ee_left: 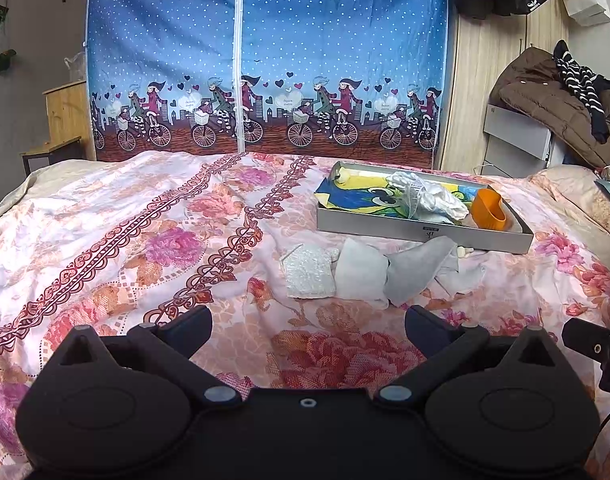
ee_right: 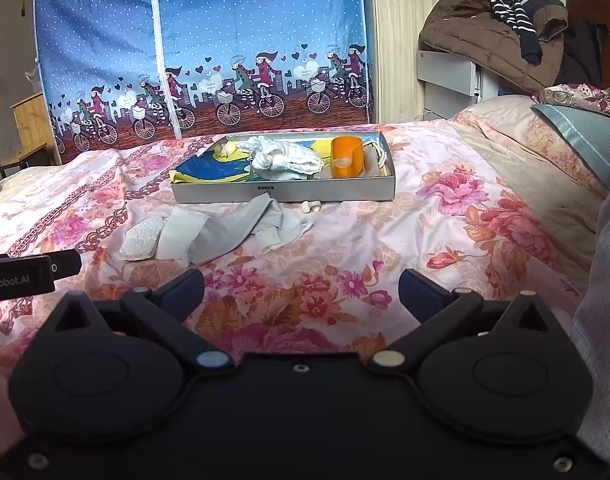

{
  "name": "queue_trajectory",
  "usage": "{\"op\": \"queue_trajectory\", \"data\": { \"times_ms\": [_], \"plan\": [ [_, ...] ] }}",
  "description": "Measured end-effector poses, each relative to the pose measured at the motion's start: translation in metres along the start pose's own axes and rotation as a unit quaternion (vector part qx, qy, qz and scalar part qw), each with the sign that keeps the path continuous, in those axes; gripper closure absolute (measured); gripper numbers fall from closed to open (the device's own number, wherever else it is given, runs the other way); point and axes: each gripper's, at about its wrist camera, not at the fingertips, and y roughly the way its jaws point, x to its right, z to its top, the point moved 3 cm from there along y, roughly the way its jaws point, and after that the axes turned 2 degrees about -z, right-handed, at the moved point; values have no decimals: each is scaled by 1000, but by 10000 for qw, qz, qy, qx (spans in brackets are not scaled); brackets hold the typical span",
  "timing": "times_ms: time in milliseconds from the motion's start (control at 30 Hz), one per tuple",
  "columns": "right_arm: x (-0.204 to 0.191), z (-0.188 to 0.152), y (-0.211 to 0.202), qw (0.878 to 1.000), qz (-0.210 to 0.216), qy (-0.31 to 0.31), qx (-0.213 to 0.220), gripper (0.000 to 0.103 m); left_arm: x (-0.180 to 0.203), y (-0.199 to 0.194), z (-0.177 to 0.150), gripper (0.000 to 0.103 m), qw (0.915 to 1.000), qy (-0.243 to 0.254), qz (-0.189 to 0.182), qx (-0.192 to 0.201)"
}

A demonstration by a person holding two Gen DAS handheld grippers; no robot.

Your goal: Organize soft objects

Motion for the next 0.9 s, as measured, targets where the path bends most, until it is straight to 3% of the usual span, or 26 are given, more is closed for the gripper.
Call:
{"op": "queue_trajectory", "data": {
  "times_ms": [900],
  "plan": [
    [4,-4,6,9998,-16,54,-170,0,3,8,-2,1,10000,48,-1,-71]
  ]
}}
